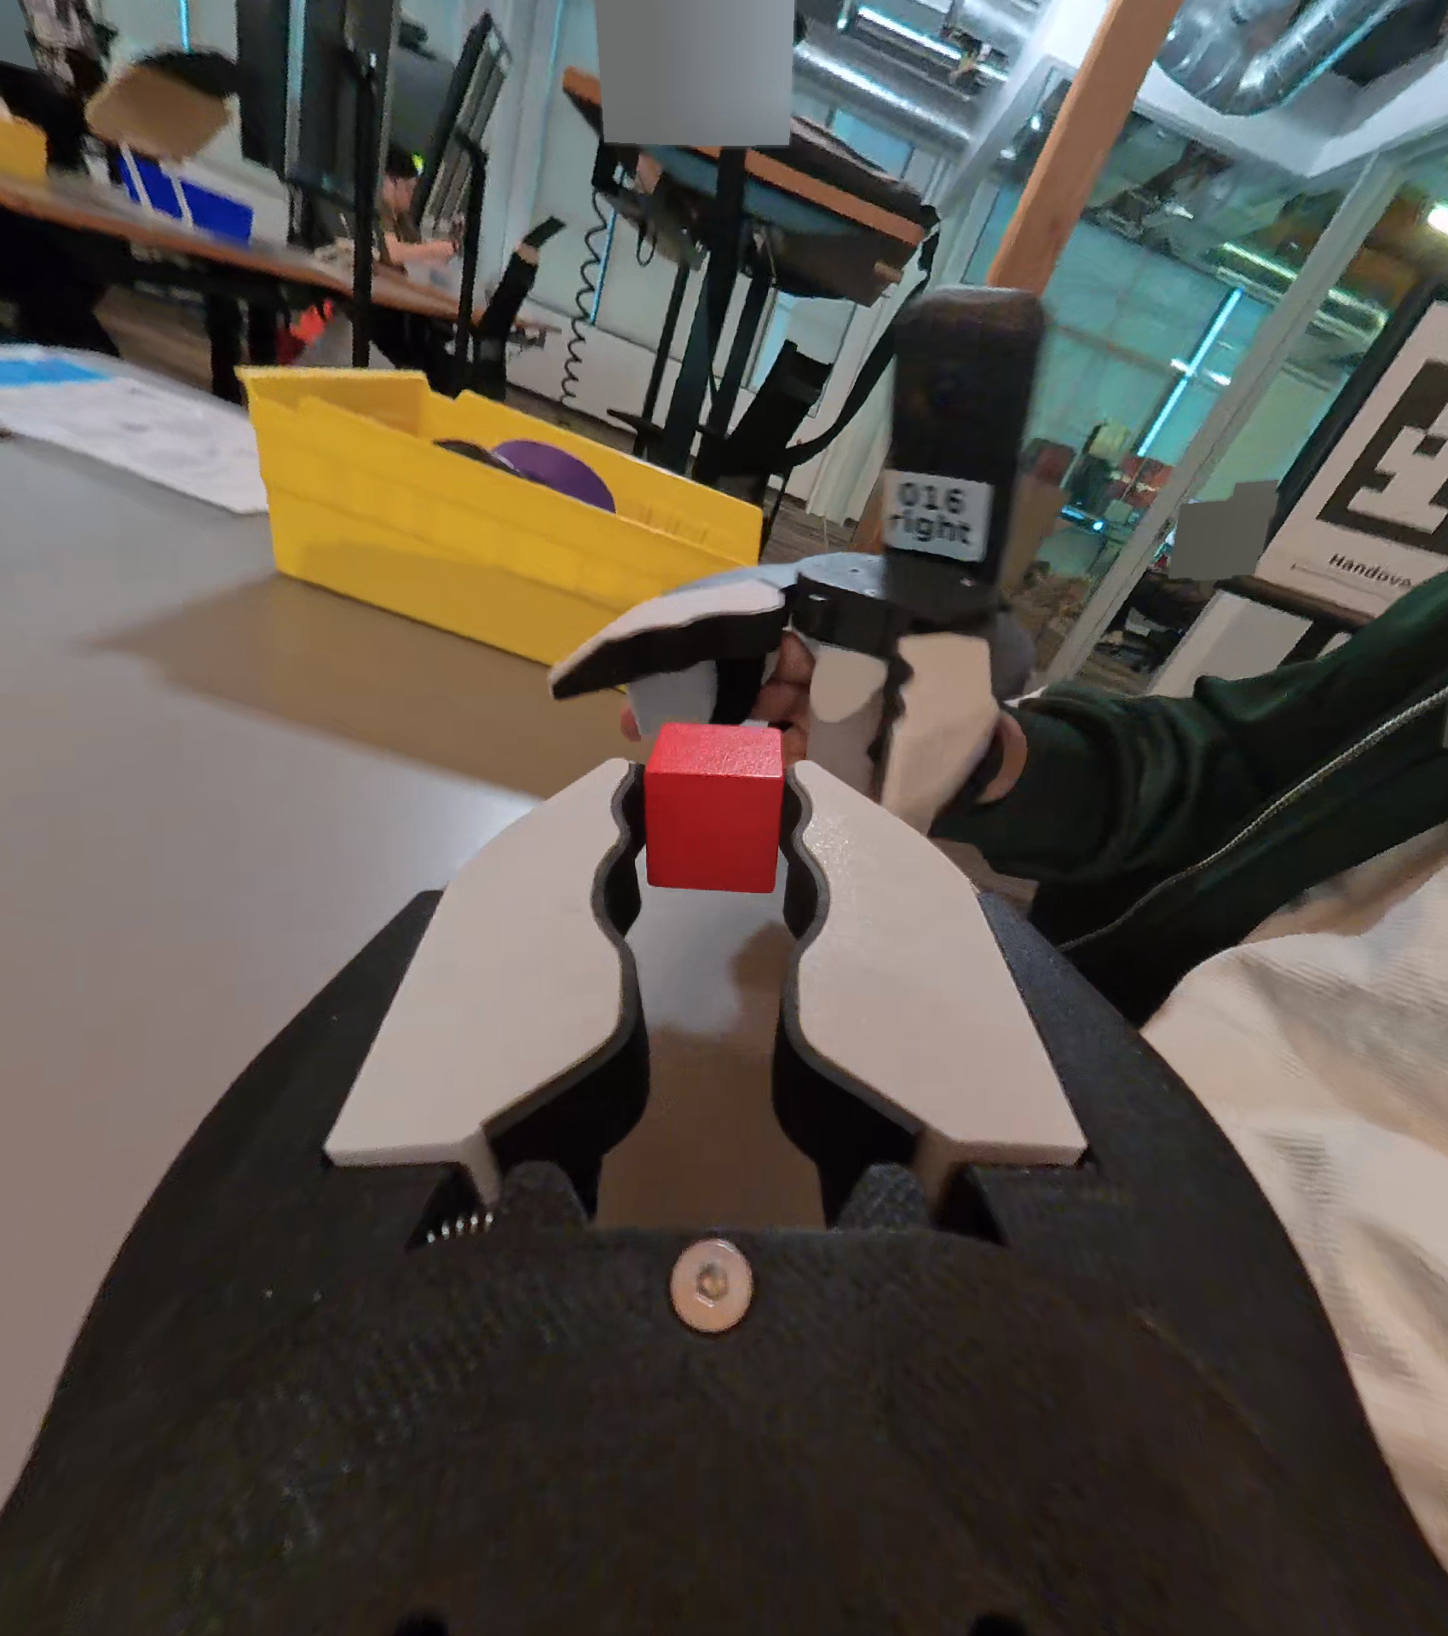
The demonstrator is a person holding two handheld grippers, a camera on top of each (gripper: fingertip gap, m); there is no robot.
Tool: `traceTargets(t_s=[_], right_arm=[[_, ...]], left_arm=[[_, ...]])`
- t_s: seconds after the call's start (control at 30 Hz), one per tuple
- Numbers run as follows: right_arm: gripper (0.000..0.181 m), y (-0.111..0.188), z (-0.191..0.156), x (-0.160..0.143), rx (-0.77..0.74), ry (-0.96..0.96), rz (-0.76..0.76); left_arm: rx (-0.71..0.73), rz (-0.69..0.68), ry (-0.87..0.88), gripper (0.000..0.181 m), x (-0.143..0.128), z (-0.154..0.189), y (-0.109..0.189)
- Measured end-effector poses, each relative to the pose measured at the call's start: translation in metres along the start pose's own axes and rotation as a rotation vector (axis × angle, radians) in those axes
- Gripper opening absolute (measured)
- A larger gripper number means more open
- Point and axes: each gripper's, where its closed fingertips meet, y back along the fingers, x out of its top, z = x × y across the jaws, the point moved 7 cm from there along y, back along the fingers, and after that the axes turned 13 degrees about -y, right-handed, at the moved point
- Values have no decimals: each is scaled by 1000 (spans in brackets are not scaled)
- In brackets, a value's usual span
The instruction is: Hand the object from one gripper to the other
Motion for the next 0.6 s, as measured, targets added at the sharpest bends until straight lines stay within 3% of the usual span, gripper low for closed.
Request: traceTargets(t_s=[0.03,0.13,0.23,0.43,0.6], right_arm=[[86,3,2,2,78,-100,28],[67,8,7,4,298,-419,57],[62,3,7,-2,461,-626,-16],[53,-6,-5,-11,595,-762,-88],[35,-11,-13,-18,642,-784,-153]], left_arm=[[7,7,-48,29,1,1,1],[18,20,-214,29,4,6,1],[13,30,-391,29,8,16,-1],[7,-46,-691,30,4,36,-11],[14,-111,-822,30,-2,45,-17]])
